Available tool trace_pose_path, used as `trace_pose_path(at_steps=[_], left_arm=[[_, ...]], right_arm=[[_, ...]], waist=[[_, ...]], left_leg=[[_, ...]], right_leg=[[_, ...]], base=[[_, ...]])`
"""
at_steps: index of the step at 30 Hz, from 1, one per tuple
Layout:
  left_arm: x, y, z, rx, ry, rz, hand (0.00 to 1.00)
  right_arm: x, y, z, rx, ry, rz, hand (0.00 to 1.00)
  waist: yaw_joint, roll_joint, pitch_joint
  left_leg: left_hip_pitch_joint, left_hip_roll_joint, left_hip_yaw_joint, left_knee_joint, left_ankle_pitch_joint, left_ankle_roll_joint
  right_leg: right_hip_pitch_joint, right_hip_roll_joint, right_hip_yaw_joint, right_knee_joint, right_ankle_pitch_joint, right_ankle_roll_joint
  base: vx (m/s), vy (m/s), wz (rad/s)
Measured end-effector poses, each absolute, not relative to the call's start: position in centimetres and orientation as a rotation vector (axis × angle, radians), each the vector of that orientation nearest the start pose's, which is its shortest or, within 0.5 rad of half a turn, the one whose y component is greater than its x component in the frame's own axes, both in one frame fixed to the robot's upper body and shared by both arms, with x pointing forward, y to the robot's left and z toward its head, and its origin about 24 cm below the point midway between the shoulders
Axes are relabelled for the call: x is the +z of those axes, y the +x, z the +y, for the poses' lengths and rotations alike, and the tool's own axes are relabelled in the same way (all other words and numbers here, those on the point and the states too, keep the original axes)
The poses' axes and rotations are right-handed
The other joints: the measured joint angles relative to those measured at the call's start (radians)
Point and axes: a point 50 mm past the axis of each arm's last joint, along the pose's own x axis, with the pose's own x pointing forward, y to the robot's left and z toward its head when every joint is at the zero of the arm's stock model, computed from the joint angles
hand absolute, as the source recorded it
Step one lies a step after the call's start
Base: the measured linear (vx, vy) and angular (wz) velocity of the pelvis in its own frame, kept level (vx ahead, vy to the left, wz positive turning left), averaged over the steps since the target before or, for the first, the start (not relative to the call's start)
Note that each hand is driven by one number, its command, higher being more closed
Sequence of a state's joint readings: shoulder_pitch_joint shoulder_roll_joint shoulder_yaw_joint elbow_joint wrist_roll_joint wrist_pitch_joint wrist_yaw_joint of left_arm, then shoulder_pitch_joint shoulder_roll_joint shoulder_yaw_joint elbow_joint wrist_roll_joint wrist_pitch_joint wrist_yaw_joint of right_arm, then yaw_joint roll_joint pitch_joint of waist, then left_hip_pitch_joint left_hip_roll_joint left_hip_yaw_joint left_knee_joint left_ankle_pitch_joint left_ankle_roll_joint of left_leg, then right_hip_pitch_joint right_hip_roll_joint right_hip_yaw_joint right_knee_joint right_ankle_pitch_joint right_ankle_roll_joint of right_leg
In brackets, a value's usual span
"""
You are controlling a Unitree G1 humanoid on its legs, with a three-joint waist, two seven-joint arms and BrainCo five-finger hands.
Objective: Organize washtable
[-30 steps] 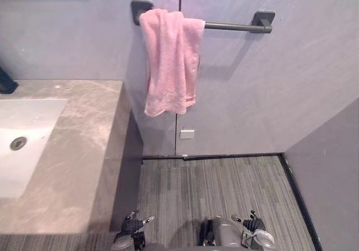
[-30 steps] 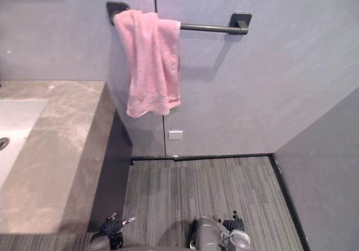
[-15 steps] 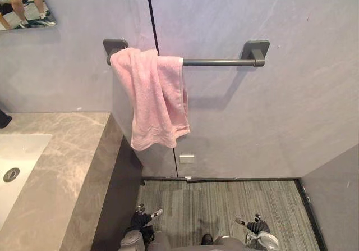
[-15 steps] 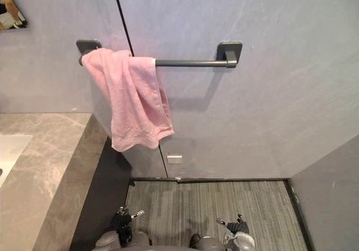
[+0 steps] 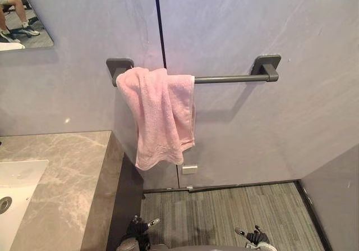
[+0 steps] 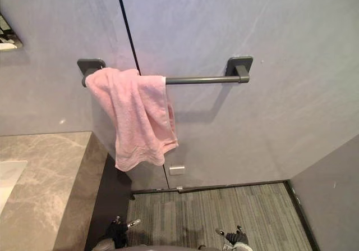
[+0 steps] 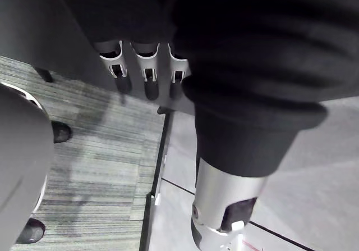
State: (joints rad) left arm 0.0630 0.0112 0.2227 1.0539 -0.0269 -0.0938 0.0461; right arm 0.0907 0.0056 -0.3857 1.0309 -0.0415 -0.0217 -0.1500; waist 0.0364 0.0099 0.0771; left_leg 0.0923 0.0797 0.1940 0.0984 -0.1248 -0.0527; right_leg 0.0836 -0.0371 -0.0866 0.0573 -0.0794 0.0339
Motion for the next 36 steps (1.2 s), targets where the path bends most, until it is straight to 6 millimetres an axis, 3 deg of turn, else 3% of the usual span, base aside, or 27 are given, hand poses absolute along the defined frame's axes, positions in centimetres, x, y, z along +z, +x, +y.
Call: trace_pose_path(at_steps=[6, 9, 11, 15, 23, 30, 36], left_arm=[[-15.5, 11.1, 18.6, 0.274, -0.076, 0.983, 0.00], [-13.7, 13.2, 19.1, 0.285, -0.087, 0.838, 0.00], [-11.2, 15.7, 19.8, 0.273, -0.082, 0.659, 0.00], [-8.1, 18.0, 20.0, 0.277, -0.133, 0.469, 0.00], [-4.5, 19.6, 20.2, 0.265, -0.155, 0.285, 0.00], [0.6, 21.1, 21.2, 0.271, -0.121, 0.034, 0.00], [1.0, 21.1, 21.8, 0.280, -0.103, 0.016, 0.00]], right_arm=[[-16.1, 8.1, -21.9, -0.509, 0.042, 1.111, 0.00], [-15.9, 8.5, -22.4, -0.504, 0.020, 1.098, 0.00], [-15.7, 9.0, -22.2, -0.467, -0.012, 1.085, 0.00], [-15.6, 9.1, -22.4, -0.439, -0.049, 1.080, 0.00], [-15.5, 9.3, -22.5, -0.418, -0.086, 1.074, 0.00], [-15.2, 9.9, -22.9, -0.412, -0.113, 1.051, 0.00], [-15.3, 9.5, -22.6, -0.371, -0.143, 1.065, 0.00]], waist=[[-0.009, -0.003, 0.002], [-0.019, -0.012, 0.010], [-0.019, -0.020, 0.014], [-0.022, -0.013, 0.017], [-0.023, -0.007, 0.020], [-0.024, -0.008, 0.020], [-0.025, -0.008, 0.020]], left_leg=[[0.008, -0.010, -0.052, -0.063, 0.034, 0.003], [0.007, -0.012, -0.059, -0.065, 0.037, 0.007], [0.004, -0.015, -0.065, -0.068, 0.042, 0.009], [0.002, -0.027, -0.086, -0.091, 0.049, 0.012], [0.002, -0.027, -0.109, -0.097, 0.049, 0.012], [0.017, -0.029, -0.115, -0.097, 0.046, 0.017], [0.021, -0.029, -0.114, -0.098, 0.046, 0.017]], right_leg=[[0.003, 0.002, -0.023, -0.027, 0.019, -0.010], [0.001, 0.000, -0.022, -0.027, 0.026, -0.009], [-0.003, -0.001, -0.022, -0.027, 0.032, -0.006], [-0.021, -0.006, -0.020, -0.031, 0.036, -0.002], [-0.014, -0.002, -0.021, -0.046, 0.036, -0.001], [0.004, -0.005, -0.014, -0.048, 0.036, -0.002], [0.001, -0.005, -0.007, -0.044, 0.038, -0.005]], base=[[-0.02, -0.023, 0.12], [-0.08, 0.012, 0.01], [-0.09, 0.012, 0.01], [-0.06, 0.015, 0.00], [0.03, -0.003, 0.00], [0.01, 0.000, -0.01], [-0.06, -0.003, -0.03]])
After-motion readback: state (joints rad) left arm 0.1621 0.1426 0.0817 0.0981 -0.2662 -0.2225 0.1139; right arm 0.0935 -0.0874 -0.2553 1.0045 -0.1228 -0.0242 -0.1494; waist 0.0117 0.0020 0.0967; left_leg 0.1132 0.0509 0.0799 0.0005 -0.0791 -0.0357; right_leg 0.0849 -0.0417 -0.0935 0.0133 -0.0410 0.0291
